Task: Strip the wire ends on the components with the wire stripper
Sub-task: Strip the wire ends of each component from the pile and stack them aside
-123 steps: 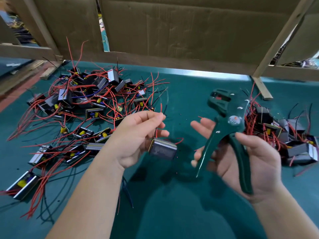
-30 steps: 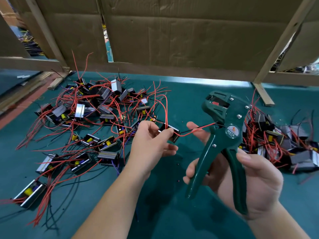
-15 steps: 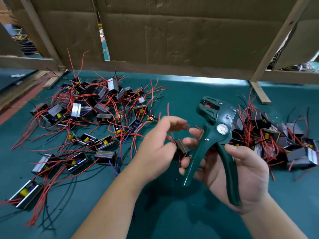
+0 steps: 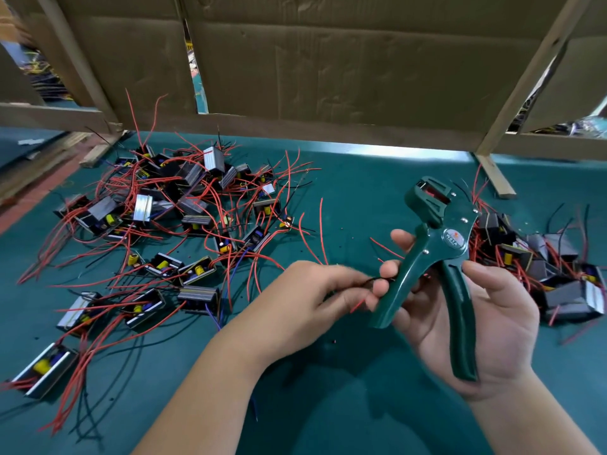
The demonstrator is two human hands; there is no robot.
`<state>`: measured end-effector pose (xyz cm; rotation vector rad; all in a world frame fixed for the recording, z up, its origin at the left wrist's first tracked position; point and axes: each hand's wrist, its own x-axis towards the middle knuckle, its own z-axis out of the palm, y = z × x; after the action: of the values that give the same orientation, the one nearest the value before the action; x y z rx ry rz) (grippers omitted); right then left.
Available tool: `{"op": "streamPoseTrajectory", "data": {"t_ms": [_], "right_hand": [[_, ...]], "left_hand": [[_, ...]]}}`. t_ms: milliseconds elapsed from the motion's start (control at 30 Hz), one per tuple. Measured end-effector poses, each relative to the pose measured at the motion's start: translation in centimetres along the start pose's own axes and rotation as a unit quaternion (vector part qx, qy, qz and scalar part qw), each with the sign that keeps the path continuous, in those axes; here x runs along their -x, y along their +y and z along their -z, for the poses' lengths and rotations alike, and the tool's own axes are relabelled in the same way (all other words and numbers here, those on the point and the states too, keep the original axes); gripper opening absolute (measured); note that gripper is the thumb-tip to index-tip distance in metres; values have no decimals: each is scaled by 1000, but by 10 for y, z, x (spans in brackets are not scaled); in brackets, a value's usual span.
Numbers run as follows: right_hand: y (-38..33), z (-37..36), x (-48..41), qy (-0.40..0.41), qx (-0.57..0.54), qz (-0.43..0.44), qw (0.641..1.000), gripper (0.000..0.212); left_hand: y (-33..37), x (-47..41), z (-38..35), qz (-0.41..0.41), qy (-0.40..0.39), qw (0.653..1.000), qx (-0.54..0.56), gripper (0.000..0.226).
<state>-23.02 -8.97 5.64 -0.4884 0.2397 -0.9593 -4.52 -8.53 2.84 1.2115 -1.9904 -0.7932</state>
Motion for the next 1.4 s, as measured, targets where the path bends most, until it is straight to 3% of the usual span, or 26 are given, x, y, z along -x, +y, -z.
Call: {"op": "streamPoseTrajectory", "data": {"t_ms": [100,233,367,500,633,900,1400], "right_hand": [[0,3,-1,19,32,23,999,65],[-6,7,-1,73,111,34,991,59],[-7,9,-2,98,188,-46,976,73],[4,7,2,41,168,-142,975,68],[11,2,4,-31,161,-179,970,59],[8,3,5,-4,209,-183,961,53],[11,3,4,10,263,-155,952,56]], "left_hand": [[5,0,-1,-3,72,995,63,10],[6,-1,0,22,197,977,81,22],[2,-3,7,41,281,954,99,24],[2,-1,9,26,273,957,95,21],[2,1,11,0,261,965,28,20],[-1,3,18,-28,259,962,-85,17],[-1,6,24,-39,266,951,-151,17]]}}
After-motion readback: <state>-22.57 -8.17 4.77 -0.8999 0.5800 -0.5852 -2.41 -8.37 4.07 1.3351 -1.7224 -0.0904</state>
